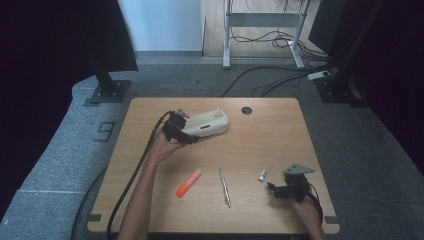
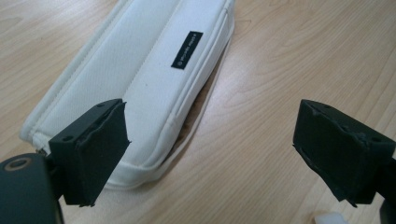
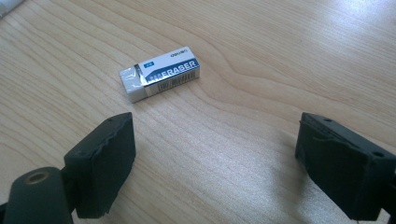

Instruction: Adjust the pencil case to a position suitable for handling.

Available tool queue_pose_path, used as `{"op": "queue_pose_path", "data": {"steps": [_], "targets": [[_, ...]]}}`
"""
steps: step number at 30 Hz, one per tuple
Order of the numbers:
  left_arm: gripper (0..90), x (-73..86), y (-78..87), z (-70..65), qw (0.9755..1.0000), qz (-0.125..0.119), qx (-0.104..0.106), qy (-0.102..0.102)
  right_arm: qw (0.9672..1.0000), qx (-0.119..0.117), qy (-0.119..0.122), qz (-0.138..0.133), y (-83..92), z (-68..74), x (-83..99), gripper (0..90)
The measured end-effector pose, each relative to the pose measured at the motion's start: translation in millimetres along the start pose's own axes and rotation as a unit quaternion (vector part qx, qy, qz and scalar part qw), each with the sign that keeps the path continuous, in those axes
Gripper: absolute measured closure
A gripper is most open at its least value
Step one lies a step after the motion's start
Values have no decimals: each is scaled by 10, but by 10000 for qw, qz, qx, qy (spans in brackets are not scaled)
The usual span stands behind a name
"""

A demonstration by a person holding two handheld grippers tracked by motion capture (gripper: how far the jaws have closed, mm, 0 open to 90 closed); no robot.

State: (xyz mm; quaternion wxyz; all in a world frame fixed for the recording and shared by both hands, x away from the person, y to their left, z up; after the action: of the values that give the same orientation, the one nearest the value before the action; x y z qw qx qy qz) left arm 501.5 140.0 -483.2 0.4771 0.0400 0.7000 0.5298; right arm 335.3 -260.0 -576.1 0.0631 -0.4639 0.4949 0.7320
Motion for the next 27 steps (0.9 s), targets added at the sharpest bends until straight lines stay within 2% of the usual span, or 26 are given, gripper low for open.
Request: {"op": "queue_pose_path", "data": {"steps": [6,7,10,13,20,27], "targets": [[105,-84,-114,84,9999,71,69,66,10000,0,-5,4,0,1,1,117],[105,-88,-143,91,9998,116,149,61,10000,-1,-5,3,0,1,1,117],[106,-83,-230,111,9997,201,150,9,10000,0,-5,3,0,1,1,117],[108,-60,-318,164,9994,234,212,107,10000,1,-5,3,0,1,1,118],[150,-10,-486,263,9988,368,264,191,10000,1,-5,3,0,1,1,117],[200,42,-600,283,9987,432,137,213,10000,1,-5,2,0,1,1,118]]}}
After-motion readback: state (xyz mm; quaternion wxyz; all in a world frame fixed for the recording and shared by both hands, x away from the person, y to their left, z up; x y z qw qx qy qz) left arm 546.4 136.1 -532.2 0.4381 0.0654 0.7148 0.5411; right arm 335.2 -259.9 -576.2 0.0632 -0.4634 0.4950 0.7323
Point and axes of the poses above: each handheld gripper's, and its own axes: y roughly backward along the jaws, x roughly out of its underside, z roughly to its left, the point moved 3 cm from there along -y, roughly forward along the jaws, and after that the axes turned 6 degrees about -x, right-handed, at the moved point
